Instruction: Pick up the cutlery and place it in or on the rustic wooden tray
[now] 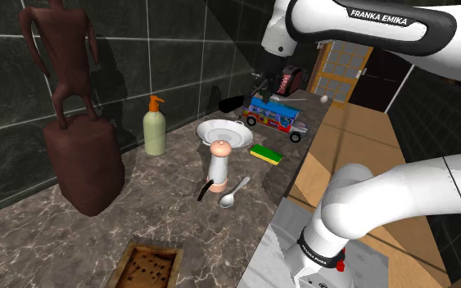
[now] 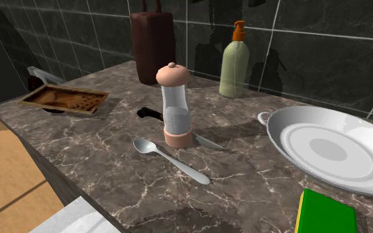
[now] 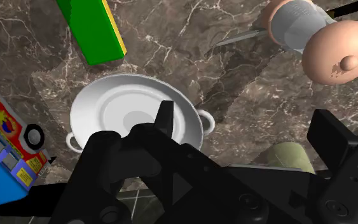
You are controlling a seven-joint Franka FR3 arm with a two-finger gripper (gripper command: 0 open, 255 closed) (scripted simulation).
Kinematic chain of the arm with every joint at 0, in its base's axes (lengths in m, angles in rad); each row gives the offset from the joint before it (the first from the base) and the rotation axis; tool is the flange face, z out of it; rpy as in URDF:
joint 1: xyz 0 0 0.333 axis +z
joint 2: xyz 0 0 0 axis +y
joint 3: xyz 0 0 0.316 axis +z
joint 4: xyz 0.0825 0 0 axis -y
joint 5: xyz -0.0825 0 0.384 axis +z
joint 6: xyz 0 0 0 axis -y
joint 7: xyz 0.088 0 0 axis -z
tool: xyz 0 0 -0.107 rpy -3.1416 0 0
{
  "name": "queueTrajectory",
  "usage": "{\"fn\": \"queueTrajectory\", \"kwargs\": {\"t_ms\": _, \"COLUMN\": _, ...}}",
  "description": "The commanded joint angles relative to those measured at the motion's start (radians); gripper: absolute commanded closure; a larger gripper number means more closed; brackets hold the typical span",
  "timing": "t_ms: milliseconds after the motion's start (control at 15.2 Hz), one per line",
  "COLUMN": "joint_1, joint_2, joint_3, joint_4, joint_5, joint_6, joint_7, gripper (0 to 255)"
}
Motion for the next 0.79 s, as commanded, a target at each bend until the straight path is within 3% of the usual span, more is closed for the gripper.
{"fn": "queueTrajectory", "kwargs": {"t_ms": 0, "joint_1": 0.000, "joint_2": 0.000, "joint_3": 0.000, "joint_4": 0.000, "joint_5": 0.000, "joint_6": 0.000, "joint_7": 0.000, "gripper": 0}}
{"fn": "queueTrajectory", "kwargs": {"t_ms": 726, "joint_1": 0.092, "joint_2": -0.078, "joint_3": 0.115, "joint_4": -0.355, "joint_5": 0.058, "joint_6": 0.271, "joint_7": 0.054, "gripper": 0}}
